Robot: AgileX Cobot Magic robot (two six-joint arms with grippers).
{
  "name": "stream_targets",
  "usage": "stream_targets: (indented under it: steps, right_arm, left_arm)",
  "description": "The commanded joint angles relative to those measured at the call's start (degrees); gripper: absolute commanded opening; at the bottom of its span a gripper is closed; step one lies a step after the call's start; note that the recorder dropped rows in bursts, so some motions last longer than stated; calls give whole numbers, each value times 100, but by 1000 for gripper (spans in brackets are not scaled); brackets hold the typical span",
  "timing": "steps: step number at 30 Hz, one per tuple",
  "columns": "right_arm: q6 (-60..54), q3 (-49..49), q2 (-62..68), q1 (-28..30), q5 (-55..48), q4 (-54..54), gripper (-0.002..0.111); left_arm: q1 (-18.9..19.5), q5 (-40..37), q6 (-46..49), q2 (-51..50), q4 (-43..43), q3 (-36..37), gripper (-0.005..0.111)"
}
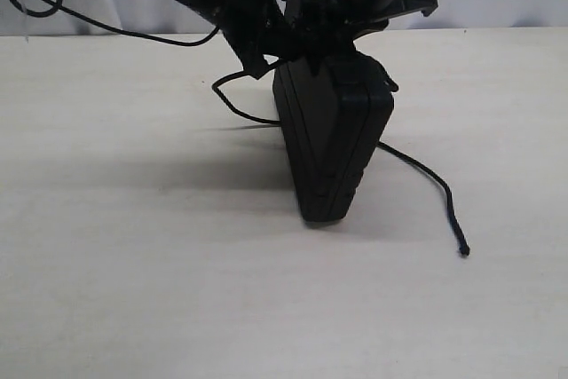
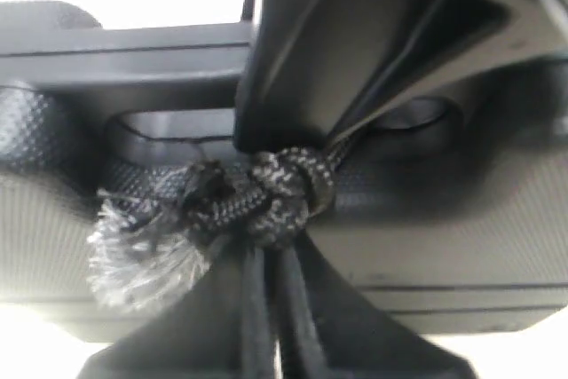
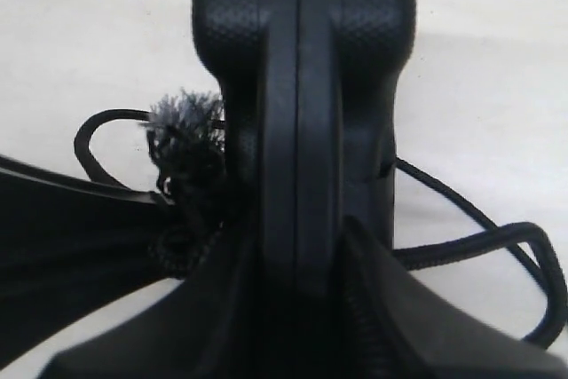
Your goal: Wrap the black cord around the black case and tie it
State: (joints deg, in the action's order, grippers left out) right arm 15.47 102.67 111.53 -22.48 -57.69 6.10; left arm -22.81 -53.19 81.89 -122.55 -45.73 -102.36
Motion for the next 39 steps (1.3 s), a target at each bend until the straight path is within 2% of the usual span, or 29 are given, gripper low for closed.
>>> stream_targets:
  steps: [1,5,11,34,39]
  right_arm:
    - [-127,58,-139,-283,131,843,4]
    - [-127,58,-139,-296,131,976,4]
    - [-127,58,-139,-296,130,985,4]
    - [-519,58,-65,-297,395,760,4]
    - [-519,58,-65,-297,383,760,4]
  left_arm:
    - [-56,203,-127,-158,405,102,0]
    - [-212,99,-94,-158,644,102,0]
    - [-122,-49,-558,-156,1494,102,0]
    - [-122,-111,-535,-146,1208,102,0]
    - [-122,-248,-396,-97,735,102,1]
